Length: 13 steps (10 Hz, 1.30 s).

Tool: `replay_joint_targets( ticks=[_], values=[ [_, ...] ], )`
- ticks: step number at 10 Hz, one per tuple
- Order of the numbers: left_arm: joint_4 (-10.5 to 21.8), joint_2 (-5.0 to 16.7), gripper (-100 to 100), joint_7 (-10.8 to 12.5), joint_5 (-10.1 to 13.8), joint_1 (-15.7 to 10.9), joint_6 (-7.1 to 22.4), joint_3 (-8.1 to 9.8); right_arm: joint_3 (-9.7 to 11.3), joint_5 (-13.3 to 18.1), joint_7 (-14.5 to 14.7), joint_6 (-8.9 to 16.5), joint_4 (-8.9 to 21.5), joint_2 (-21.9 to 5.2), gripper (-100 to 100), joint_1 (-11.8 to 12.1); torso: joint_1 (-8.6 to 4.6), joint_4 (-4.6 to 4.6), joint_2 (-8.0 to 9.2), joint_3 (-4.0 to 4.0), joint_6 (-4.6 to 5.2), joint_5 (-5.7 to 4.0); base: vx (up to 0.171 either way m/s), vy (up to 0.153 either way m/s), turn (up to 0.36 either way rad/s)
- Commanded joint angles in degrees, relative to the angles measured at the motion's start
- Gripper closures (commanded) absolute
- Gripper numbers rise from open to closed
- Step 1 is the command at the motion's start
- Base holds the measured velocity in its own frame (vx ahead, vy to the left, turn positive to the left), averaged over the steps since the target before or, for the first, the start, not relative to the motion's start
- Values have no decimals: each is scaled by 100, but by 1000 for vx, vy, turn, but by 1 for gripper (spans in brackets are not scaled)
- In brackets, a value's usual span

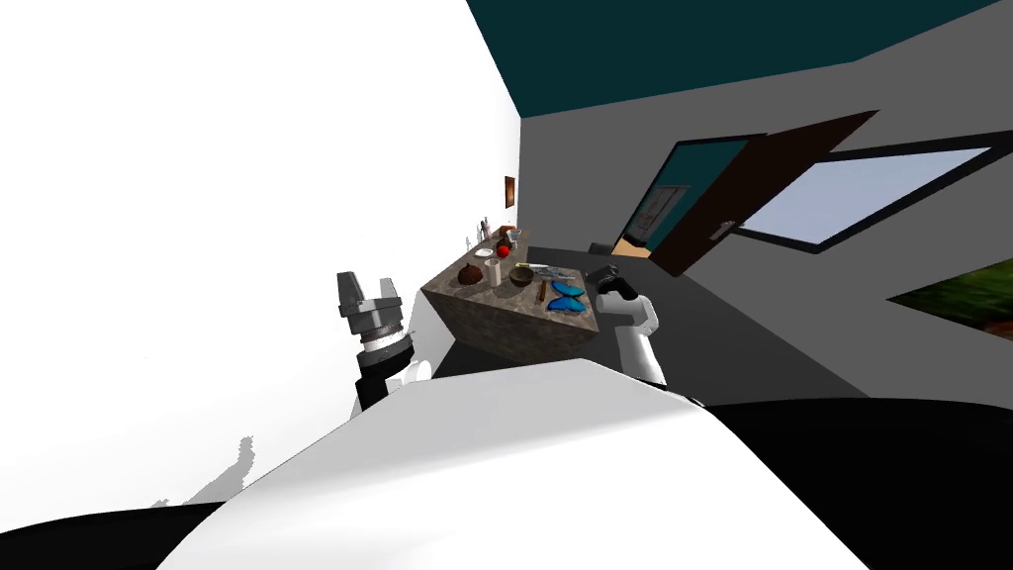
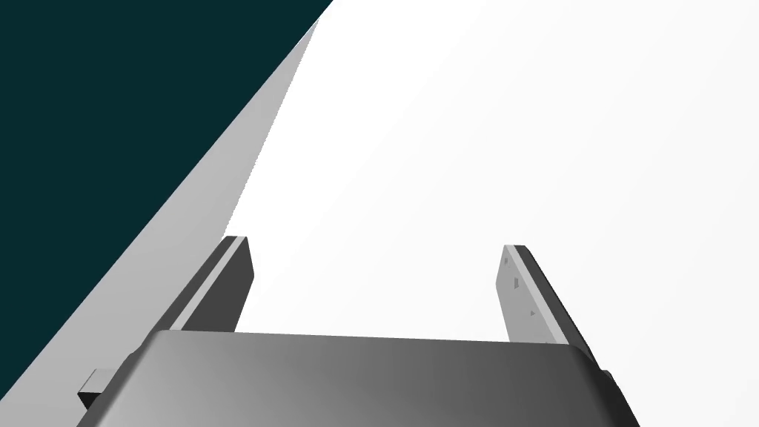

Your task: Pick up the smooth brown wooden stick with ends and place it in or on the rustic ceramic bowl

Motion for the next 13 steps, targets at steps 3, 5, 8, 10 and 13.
replay_joint_targets(
  ticks=[3,5,8,10,13],
  values=[
    [0,0,0,0,0,1,0,1,-124,-164,-576,532,401,-173,-100,-289,-1,-1,-2,-1,6,-1,-11,-19,166],
    [0,0,0,0,0,1,0,1,-124,-164,-808,771,401,-173,-100,-289,-2,-1,-3,-2,6,-1,-6,-19,67],
    [0,0,0,0,0,1,0,1,-200,-271,-1243,1228,623,-274,-100,-456,-2,-1,-4,-2,5,-1,-6,-18,146],
    [0,0,0,0,0,0,0,0,-267,-380,-1610,1593,846,-378,-100,-612,0,-1,-6,-3,-1,0,-6,-20,229],
    [0,0,0,0,0,0,0,0,-327,-492,-2036,2005,1070,-484,-100,-758,-1,-2,-7,-4,0,0,-1,-20,142]
  ],
)
